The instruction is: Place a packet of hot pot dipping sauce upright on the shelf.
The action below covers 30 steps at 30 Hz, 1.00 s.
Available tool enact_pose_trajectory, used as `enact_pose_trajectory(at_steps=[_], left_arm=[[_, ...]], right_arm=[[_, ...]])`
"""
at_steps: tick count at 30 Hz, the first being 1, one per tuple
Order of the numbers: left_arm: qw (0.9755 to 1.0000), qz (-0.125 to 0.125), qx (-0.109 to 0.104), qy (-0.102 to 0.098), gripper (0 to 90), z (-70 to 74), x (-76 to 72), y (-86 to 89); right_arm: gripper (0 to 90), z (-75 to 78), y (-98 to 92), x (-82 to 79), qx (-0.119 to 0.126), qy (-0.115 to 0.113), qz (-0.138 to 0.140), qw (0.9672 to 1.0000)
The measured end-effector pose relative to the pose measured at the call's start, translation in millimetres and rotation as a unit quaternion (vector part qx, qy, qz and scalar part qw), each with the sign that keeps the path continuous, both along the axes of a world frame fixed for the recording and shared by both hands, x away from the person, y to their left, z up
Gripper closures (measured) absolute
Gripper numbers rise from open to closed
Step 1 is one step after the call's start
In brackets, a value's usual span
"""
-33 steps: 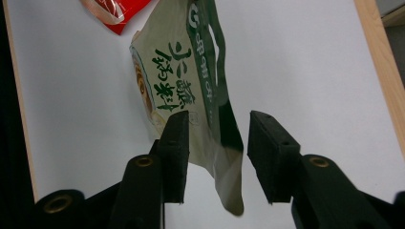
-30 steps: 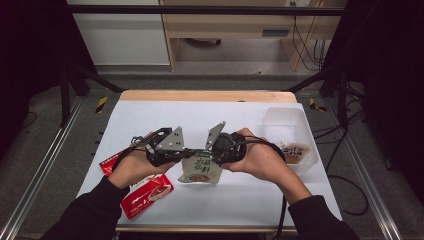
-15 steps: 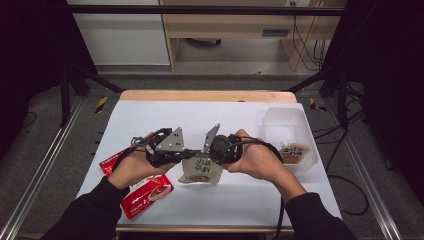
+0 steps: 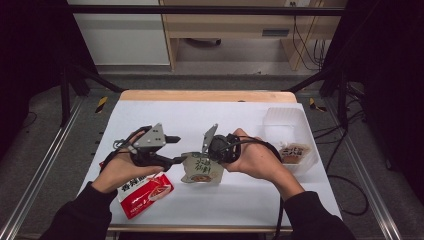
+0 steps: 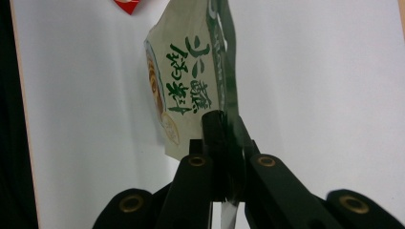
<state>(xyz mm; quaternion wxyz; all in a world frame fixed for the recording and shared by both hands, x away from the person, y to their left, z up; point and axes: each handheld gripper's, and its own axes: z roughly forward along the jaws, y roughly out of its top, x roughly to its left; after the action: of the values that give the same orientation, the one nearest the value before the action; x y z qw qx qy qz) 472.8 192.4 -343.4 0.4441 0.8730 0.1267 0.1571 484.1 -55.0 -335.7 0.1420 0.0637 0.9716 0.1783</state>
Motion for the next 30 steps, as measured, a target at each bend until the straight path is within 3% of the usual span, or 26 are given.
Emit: enact_pose_trajectory(at_steps=[2, 7, 10, 12, 16, 19, 22, 26, 30], left_arm=[[0.9998, 0.018, 0.0, 0.003, 24.7, -11.9, -4.6, 13.4], [0.9971, 0.067, -0.003, 0.034, 14.1, -53.3, -10.5, 41.3], [0.9937, 0.099, 0.003, 0.051, 10.4, -70.7, -5.0, 53.7], [0.9902, 0.129, -0.01, 0.054, 9.8, -78.5, -0.5, 61.1], [0.9871, 0.156, 0.004, 0.038, 8.8, -88.4, 0.5, 70.0], [0.9869, 0.156, 0.001, 0.042, 7.8, -95.4, -3.9, 74.2], [0.9872, 0.158, 0.01, 0.022, 7.3, -94.9, -7.6, 71.8], [0.9869, 0.161, 0.007, 0.003, 7.0, -91.7, -10.6, 70.7], [0.9857, 0.169, -0.001, -0.001, 6.9, -91.2, -12.6, 73.7]], right_arm=[[90.0, 1.6, -0.1, 0.5, -0.001, -0.001, 0.002, 1.0], [90.0, 7.2, -2.4, 3.3, -0.004, -0.01, 0.006, 0.9999], [90.0, 12.4, -5.1, 4.8, 0.001, -0.012, -0.001, 0.9999], [90.0, 15.9, -6.3, 5.8, 0.002, -0.014, 0.0, 0.9999], [90.0, 24.2, -9.0, 5.7, 0.0, -0.02, 0.003, 0.9998], [90.0, 31.8, -13.4, 5.5, 0.003, -0.027, 0.0, 0.9996], [90.0, 39.5, -19.7, 6.7, 0.004, -0.034, -0.004, 0.9994], [90.0, 48.5, -29.8, 12.7, 0.007, -0.037, -0.005, 0.9993], [90.0, 55.7, -40.2, 20.6, 0.01, -0.038, -0.013, 0.9991]])
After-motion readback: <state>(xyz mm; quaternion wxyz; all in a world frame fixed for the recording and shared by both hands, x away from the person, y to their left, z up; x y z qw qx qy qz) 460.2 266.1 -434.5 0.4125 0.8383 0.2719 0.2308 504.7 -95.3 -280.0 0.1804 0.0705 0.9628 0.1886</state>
